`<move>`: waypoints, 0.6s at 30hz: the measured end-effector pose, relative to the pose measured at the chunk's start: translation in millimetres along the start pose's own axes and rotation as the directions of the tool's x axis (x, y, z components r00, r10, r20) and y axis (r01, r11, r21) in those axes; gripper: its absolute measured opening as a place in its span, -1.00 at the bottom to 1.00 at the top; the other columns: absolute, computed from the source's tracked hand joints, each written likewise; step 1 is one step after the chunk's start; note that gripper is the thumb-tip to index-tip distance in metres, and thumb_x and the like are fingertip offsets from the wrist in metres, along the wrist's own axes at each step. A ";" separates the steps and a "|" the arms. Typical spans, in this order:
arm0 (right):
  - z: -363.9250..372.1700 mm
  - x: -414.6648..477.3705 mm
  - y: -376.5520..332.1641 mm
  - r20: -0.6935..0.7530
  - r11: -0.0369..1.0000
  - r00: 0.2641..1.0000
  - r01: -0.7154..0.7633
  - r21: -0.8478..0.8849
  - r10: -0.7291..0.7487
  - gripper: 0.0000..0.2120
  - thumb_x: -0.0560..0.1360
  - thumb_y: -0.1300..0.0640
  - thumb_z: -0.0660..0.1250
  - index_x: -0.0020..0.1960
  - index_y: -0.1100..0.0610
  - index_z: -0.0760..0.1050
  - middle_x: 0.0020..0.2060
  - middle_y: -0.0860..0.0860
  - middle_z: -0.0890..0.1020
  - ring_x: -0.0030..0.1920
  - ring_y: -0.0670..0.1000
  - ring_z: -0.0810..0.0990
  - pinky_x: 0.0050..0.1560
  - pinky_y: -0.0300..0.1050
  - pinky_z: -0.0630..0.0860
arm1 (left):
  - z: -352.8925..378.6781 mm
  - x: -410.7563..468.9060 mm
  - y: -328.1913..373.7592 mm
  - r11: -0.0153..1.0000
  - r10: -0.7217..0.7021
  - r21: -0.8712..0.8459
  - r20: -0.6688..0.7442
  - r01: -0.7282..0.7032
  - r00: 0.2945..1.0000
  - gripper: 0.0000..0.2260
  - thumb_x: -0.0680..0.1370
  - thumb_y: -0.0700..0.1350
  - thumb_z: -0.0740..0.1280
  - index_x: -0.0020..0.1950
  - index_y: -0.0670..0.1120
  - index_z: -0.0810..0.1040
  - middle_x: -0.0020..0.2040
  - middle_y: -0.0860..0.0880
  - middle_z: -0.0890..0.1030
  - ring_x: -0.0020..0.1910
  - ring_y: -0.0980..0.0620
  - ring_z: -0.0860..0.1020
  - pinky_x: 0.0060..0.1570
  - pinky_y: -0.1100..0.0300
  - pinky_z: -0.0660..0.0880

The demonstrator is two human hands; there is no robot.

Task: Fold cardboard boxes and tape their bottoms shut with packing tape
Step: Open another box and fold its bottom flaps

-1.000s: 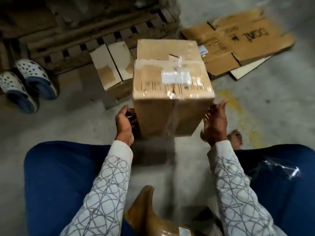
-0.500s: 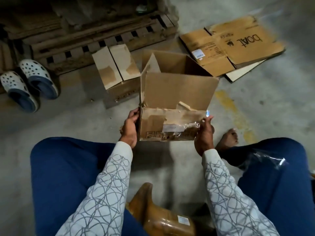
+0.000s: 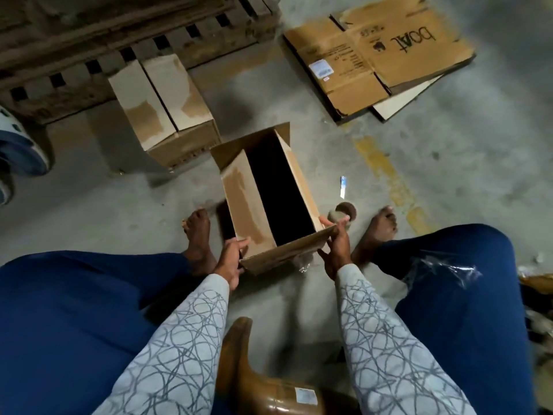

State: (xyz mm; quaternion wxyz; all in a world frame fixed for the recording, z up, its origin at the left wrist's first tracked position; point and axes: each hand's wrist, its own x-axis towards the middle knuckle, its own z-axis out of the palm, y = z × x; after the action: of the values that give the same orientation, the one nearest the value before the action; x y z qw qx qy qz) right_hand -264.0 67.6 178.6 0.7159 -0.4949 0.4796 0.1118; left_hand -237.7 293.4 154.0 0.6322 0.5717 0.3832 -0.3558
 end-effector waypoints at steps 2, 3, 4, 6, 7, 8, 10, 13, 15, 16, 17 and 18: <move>-5.1 5.0 -8.3 0.014 0.991 1.000 -0.004 -0.133 0.005 -0.30 0.61 -0.39 -0.09 0.34 0.03 0.58 0.29 -0.03 0.53 0.23 -0.01 0.45 0.35 0.10 0.32 | 0.8 7.3 3.1 0.998 0.038 0.048 -0.007 -0.037 0.999 -0.63 0.58 -0.05 0.35 0.38 0.07 0.46 0.23 -0.01 0.58 0.08 0.02 0.51 0.12 0.00 0.36; -6.5 7.4 -11.8 0.020 0.982 1.000 -0.003 -0.189 0.007 -0.29 0.60 -0.40 -0.10 0.30 0.03 0.60 0.30 -0.04 0.56 0.19 0.00 0.47 0.23 0.06 0.34 | 1.6 9.3 6.7 0.995 0.068 0.072 -0.016 -0.066 0.998 -0.57 0.58 -0.06 0.35 0.45 0.09 0.42 0.30 0.03 0.54 0.17 0.02 0.48 0.18 -0.02 0.34; -5.6 8.1 -15.3 0.035 0.972 0.999 -0.004 -0.235 0.013 -0.28 0.60 -0.41 -0.11 0.29 0.02 0.61 0.29 -0.05 0.58 0.18 0.00 0.49 0.16 0.03 0.34 | 3.1 10.6 10.5 0.990 0.099 0.105 -0.020 -0.096 0.995 -0.52 0.59 -0.08 0.35 0.50 0.08 0.37 0.36 0.06 0.49 0.24 0.02 0.45 0.20 0.02 0.36; -0.7 9.4 -18.1 0.085 0.943 0.996 0.016 -0.331 0.013 -0.29 0.58 -0.44 -0.12 0.26 -0.04 0.61 0.25 -0.11 0.60 0.19 0.02 0.51 0.17 0.11 0.36 | 10.2 9.8 18.3 0.972 0.177 0.161 -0.008 -0.173 0.984 -0.49 0.60 -0.16 0.34 0.55 0.00 0.34 0.42 0.04 0.43 0.26 0.05 0.43 0.01 0.20 0.44; 2.3 9.4 -17.4 0.114 0.917 0.993 0.043 -0.397 0.003 -0.31 0.56 -0.46 -0.11 0.21 -0.07 0.61 0.22 -0.12 0.61 0.16 0.02 0.54 0.18 0.15 0.39 | 15.0 9.0 21.0 0.961 0.204 0.191 0.009 -0.202 0.979 -0.50 0.61 -0.20 0.34 0.55 -0.04 0.35 0.41 0.02 0.43 0.24 0.07 0.44 -0.12 0.27 0.42; 4.6 8.9 -15.4 0.145 0.870 0.989 0.088 -0.486 -0.019 -0.32 0.53 -0.50 -0.07 0.15 -0.09 0.62 0.21 -0.11 0.63 0.13 0.02 0.56 0.18 0.16 0.42 | 19.1 9.5 20.9 0.951 0.218 0.219 0.032 -0.220 0.975 -0.51 0.60 -0.23 0.34 0.53 -0.08 0.37 0.41 0.01 0.44 0.23 0.09 0.44 -0.17 0.29 0.41; 7.8 7.9 -7.2 0.216 0.720 0.976 0.175 -0.672 -0.036 -0.24 0.36 -0.63 0.04 0.14 -0.10 0.64 0.26 -0.03 0.63 0.16 0.06 0.58 0.30 0.15 0.43 | 25.1 10.0 15.4 0.924 0.226 0.294 0.101 -0.246 0.969 -0.50 0.57 -0.22 0.40 0.50 -0.11 0.39 0.46 -0.02 0.43 0.28 0.07 0.44 -0.06 0.32 0.47; 13.7 3.7 -4.0 0.272 0.393 0.960 0.225 -0.891 0.067 -0.04 0.12 -0.70 0.25 0.40 -0.25 0.44 0.41 -0.04 0.50 0.40 0.12 0.47 0.46 0.18 0.31 | 23.3 7.6 2.7 0.773 0.182 0.570 0.221 -0.278 0.958 -0.16 0.34 0.05 0.62 0.54 -0.08 0.34 0.53 -0.08 0.36 0.45 0.00 0.39 0.35 0.23 0.39; 14.8 8.2 -8.8 0.349 0.270 0.925 0.302 -0.914 0.149 -0.07 0.20 -0.44 0.52 0.50 -0.27 0.30 0.51 -0.05 0.38 0.48 0.07 0.38 0.50 0.07 0.28 | 20.1 11.3 -1.3 0.587 0.115 0.752 0.290 -0.301 0.950 0.13 0.12 0.16 0.67 0.59 -0.06 0.24 0.59 -0.08 0.24 0.54 -0.02 0.26 0.51 0.14 0.23; 13.5 13.7 -9.1 0.392 0.234 0.901 0.348 -0.908 0.183 -0.04 0.22 -0.32 0.59 0.53 -0.26 0.26 0.55 -0.07 0.31 0.51 0.04 0.33 0.51 0.02 0.27 | 19.3 13.8 -1.7 0.472 0.083 0.822 0.317 -0.318 0.945 0.14 0.13 0.11 0.68 0.60 -0.06 0.20 0.62 -0.09 0.16 0.58 -0.04 0.18 0.55 0.12 0.16; 12.5 17.4 -10.1 0.415 0.182 0.886 0.382 -0.906 0.207 0.00 0.20 -0.27 0.62 0.54 -0.27 0.24 0.57 -0.10 0.27 0.52 0.02 0.31 0.51 0.00 0.27 | 20.0 15.7 -0.8 0.362 0.074 0.869 0.335 -0.338 0.939 0.10 0.19 0.03 0.68 0.61 -0.05 0.18 0.63 -0.09 0.10 0.60 -0.06 0.12 0.56 0.10 0.13; 12.3 21.1 -9.4 0.415 0.115 0.886 0.399 -0.910 0.206 0.01 0.19 -0.27 0.63 0.54 -0.27 0.23 0.57 -0.12 0.26 0.52 0.02 0.31 0.51 0.02 0.28 | 20.7 18.4 -0.7 0.293 0.088 0.890 0.338 -0.349 0.937 0.04 0.25 -0.05 0.66 0.61 -0.05 0.18 0.63 -0.09 0.10 0.60 -0.07 0.12 0.55 0.08 0.15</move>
State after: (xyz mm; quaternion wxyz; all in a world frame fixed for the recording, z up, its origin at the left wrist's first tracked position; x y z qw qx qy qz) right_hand -240.1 66.4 167.9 0.2985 -0.8325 0.0697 0.4615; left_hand -228.4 272.5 138.3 0.2647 0.8334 -0.0503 -0.4826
